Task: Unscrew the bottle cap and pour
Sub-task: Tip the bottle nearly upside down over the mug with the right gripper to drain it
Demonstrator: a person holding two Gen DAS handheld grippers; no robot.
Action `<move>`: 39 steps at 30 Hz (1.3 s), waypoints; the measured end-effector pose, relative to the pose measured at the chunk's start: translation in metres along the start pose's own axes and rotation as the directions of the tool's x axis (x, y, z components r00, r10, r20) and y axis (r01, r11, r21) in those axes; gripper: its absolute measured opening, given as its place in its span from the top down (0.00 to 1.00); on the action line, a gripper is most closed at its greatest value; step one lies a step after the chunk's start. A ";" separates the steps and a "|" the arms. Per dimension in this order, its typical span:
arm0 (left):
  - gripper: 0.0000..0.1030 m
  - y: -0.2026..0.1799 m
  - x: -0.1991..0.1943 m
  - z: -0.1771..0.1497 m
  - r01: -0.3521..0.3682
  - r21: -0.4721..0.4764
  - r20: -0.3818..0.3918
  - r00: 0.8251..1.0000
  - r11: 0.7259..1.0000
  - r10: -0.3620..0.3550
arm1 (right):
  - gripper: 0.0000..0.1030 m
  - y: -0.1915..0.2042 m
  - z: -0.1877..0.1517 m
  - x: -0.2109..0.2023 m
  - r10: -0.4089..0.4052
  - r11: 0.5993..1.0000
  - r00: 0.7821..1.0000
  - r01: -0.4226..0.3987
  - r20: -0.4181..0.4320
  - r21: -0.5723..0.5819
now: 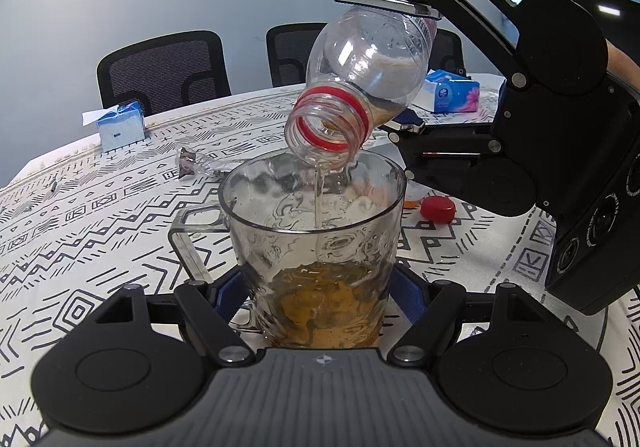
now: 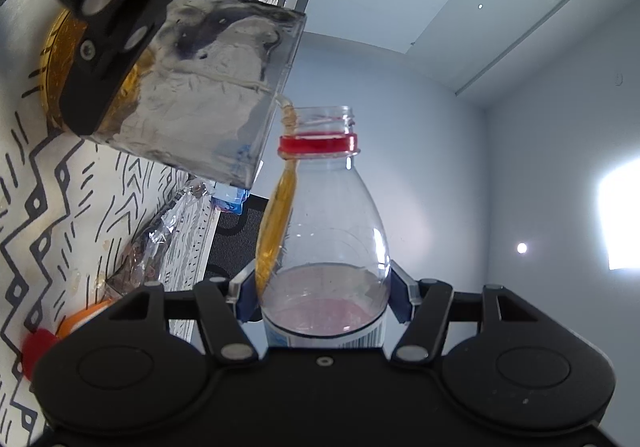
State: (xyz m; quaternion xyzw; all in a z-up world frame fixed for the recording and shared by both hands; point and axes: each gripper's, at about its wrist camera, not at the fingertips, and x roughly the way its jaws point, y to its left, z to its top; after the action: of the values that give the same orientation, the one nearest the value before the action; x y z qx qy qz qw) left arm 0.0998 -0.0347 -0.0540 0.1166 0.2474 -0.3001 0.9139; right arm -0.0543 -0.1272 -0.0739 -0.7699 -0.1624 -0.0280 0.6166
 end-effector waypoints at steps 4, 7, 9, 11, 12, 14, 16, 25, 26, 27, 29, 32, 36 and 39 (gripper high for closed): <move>0.29 0.000 0.001 0.000 -0.001 0.002 0.000 1.000 1.000 0.001 | 0.37 0.003 0.000 0.015 0.005 1.000 1.000 -0.005 0.010 -0.014; 0.29 0.000 0.001 0.000 -0.002 0.003 0.000 1.000 1.000 0.002 | 0.37 0.003 0.001 0.016 0.005 1.000 1.000 -0.005 0.013 -0.023; 0.29 0.000 0.001 0.000 -0.002 0.003 0.000 1.000 1.000 0.002 | 0.37 0.001 0.001 0.014 0.004 1.000 1.000 -0.004 0.016 -0.031; 0.29 0.000 0.002 0.000 -0.003 0.005 0.000 1.000 1.000 0.003 | 0.37 0.001 0.002 0.015 0.006 0.999 1.000 -0.005 0.017 -0.037; 0.29 0.000 0.002 0.000 -0.003 0.005 0.000 1.000 1.000 0.003 | 0.37 0.004 0.000 0.020 0.006 0.999 1.000 -0.005 0.017 -0.039; 0.29 0.000 0.002 -0.001 -0.003 0.005 0.000 1.000 1.000 0.003 | 0.37 0.006 -0.001 0.023 0.007 0.999 1.000 -0.006 0.020 -0.045; 0.29 0.000 0.002 -0.001 -0.003 0.006 -0.001 1.000 1.000 0.003 | 0.37 0.006 -0.001 0.023 0.008 0.999 1.000 -0.007 0.023 -0.051; 0.29 0.000 0.002 -0.001 -0.005 0.009 0.000 1.000 1.000 0.005 | 0.37 0.015 -0.007 0.038 0.006 0.997 0.999 -0.004 0.034 -0.083; 0.29 0.000 0.002 -0.001 -0.004 0.009 0.000 1.000 1.000 0.004 | 0.37 0.015 -0.008 0.039 0.007 0.996 0.999 -0.004 0.036 -0.088; 0.29 0.001 0.002 -0.001 -0.005 0.009 0.000 1.000 1.000 0.005 | 0.37 0.016 -0.008 0.039 0.008 0.996 0.999 -0.004 0.038 -0.092; 0.29 0.000 0.002 0.000 -0.005 0.010 -0.001 1.000 1.000 0.005 | 0.37 0.018 -0.008 0.042 0.008 0.994 0.999 -0.003 0.046 -0.106; 0.29 0.000 0.002 0.000 -0.005 0.011 -0.001 1.000 1.000 0.005 | 0.37 0.025 -0.010 0.055 0.009 0.993 0.998 -0.002 0.056 -0.122; 0.29 -0.001 0.002 0.000 -0.005 0.013 -0.002 1.000 1.000 0.005 | 0.37 0.032 -0.013 0.070 0.011 0.991 0.998 -0.003 0.063 -0.137; 0.29 -0.001 0.002 0.000 -0.006 0.014 -0.003 1.000 1.000 0.006 | 0.37 0.036 -0.014 0.073 0.013 0.990 0.998 -0.003 0.068 -0.144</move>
State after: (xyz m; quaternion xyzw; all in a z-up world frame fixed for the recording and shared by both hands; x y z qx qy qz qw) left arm 0.1002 -0.0366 -0.0547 0.1240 0.2465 -0.2990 0.9135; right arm 0.0273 -0.1313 -0.0867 -0.8135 -0.1782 -0.0107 0.5535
